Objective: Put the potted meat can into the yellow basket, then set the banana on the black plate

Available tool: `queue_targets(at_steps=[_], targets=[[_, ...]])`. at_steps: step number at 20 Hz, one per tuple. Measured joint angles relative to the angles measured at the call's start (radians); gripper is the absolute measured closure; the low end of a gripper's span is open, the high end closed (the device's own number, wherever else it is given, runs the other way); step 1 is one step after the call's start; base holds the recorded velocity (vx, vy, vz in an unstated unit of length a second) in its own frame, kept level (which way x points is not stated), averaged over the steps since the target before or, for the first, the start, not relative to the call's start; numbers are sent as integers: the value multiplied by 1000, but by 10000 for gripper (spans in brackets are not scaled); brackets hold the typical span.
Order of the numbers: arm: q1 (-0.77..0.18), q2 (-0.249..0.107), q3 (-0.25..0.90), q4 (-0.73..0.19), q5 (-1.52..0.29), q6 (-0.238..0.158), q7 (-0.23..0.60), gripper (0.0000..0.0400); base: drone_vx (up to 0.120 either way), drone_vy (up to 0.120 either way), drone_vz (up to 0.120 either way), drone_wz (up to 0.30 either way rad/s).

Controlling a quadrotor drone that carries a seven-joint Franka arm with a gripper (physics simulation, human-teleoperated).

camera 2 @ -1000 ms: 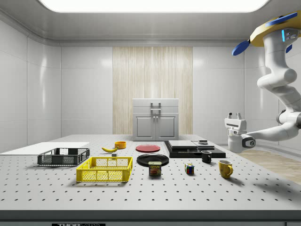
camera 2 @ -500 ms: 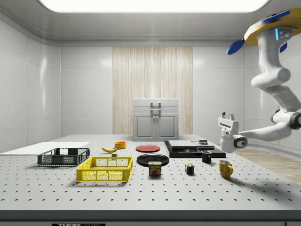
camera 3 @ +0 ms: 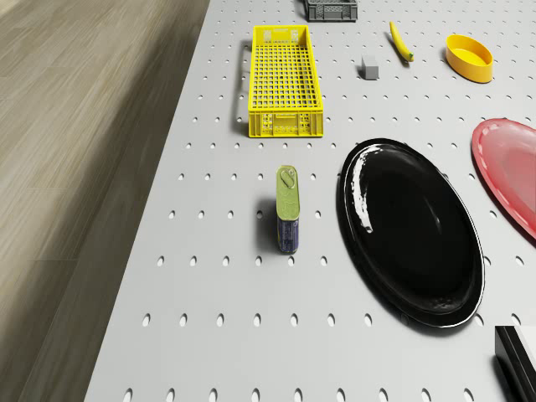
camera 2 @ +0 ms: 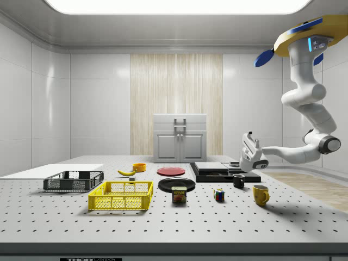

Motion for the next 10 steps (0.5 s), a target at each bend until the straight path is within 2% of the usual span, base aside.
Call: queue_targets(at_steps=[3,6,8,10], targets=[[-63,-25,169,-109,-259,13,50,0,120,0,-120,0],[-154,-64,362,-286,-587,21,137,0,120,0,-120,0],[-237,-93,482,-418,-815,10,217,0,120,0,-120,0],[-337,-122,586,-534,-1022,-20,307,0,120,0,-120,0]])
